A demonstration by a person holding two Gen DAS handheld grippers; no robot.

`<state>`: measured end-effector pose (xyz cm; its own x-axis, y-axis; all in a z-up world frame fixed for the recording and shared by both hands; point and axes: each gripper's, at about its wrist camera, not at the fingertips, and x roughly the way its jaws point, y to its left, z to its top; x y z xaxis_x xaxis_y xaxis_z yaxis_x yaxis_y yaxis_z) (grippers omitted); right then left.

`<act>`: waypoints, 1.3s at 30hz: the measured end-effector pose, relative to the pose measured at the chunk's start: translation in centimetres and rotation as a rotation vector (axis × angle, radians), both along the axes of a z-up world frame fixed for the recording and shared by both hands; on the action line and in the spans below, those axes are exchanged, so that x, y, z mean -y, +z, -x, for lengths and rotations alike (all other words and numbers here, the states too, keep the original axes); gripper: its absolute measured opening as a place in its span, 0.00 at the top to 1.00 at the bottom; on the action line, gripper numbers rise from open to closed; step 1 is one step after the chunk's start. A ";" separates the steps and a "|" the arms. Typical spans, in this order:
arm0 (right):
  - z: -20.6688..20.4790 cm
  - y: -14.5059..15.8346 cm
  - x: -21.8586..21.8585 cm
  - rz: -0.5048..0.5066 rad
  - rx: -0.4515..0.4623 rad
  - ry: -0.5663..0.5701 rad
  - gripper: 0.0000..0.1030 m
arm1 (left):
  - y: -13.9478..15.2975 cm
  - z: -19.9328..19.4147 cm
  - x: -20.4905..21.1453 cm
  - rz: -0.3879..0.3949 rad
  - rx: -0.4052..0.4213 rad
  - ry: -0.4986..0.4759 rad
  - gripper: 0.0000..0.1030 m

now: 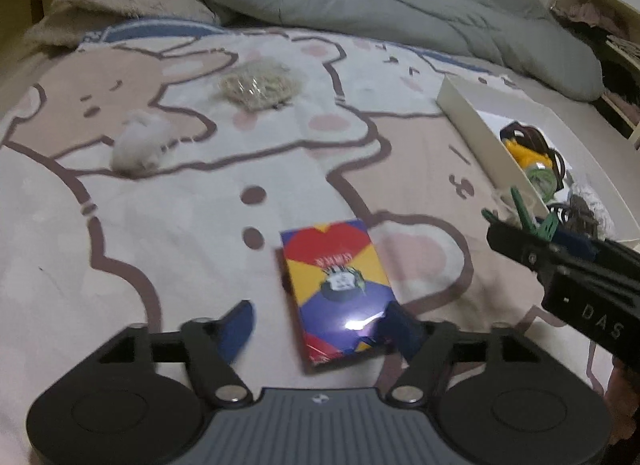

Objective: Organize objects
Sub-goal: 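Lift clothespin with right tool while left tool lifts card box toward tray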

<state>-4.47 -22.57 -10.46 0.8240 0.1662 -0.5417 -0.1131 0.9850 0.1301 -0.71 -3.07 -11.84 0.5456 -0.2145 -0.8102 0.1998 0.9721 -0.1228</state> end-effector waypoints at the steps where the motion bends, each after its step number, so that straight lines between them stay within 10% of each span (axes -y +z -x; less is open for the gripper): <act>1: 0.0 0.0 0.1 -0.002 0.001 -0.001 0.54 | -0.2 -0.1 0.4 0.004 -0.007 0.002 0.27; 19: -0.2 -0.6 1.1 -0.008 -0.008 -0.009 0.54 | -1.2 -2.1 2.8 -0.045 0.000 0.132 0.42; 39: 0.2 5.0 1.5 -0.009 0.092 -0.010 0.54 | 8.7 0.2 2.9 -0.100 0.306 0.072 0.42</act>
